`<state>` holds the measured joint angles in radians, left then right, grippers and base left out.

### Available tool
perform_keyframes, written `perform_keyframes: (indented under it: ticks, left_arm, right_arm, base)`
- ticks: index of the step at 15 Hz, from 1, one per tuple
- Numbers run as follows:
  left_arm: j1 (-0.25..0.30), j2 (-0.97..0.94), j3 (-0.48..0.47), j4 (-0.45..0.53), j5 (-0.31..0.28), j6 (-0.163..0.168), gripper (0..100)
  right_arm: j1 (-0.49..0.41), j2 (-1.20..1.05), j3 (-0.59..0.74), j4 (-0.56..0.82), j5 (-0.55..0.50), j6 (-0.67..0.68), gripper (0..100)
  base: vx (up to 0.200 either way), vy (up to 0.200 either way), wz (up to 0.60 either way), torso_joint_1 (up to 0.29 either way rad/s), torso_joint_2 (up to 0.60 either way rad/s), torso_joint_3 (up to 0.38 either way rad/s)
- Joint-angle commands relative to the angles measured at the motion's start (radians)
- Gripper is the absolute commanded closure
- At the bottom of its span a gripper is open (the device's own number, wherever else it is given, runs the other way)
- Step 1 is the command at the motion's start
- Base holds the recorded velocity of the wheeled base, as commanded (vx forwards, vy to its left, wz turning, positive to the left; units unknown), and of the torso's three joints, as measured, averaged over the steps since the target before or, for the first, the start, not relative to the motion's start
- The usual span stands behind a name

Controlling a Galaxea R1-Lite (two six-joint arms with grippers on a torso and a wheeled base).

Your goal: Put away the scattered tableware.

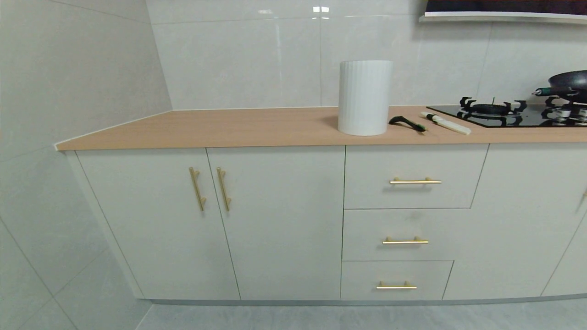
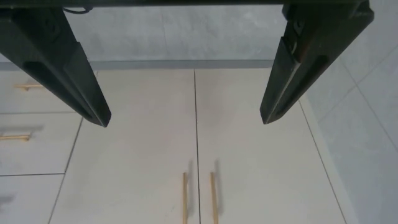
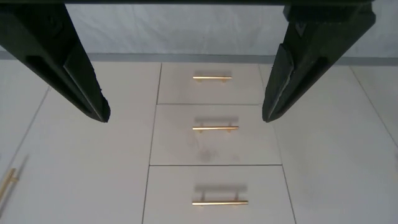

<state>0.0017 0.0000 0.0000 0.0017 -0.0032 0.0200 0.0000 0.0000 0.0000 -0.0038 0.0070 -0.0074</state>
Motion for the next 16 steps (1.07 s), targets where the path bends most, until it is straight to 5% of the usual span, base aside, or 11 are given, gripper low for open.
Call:
perform_keyframes:
  ticks: [1,5,16]
  left_arm:
    - [0.0,0.0,0.0,0.0,0.0,0.0,0]
    - [0.0,0.0,0.0,0.0,0.0,-0.003,0]
    - [0.0,0.0,0.0,0.0,0.0,-0.014,0]
  right_arm:
    - [0.0,0.002,0.0,-0.001,0.001,0.0,0]
    - [0.0,0.002,0.0,-0.001,0.001,0.0,0]
    - [0.0,0.002,0.0,-0.001,0.002,-0.003,0]
  base:
    - [0.2,0.0,0.0,0.012,0.0,0.002]
    - [0.2,0.0,0.0,0.002,0.0,0.001]
    - [0.0,0.0,0.0,0.0,0.0,0.0]
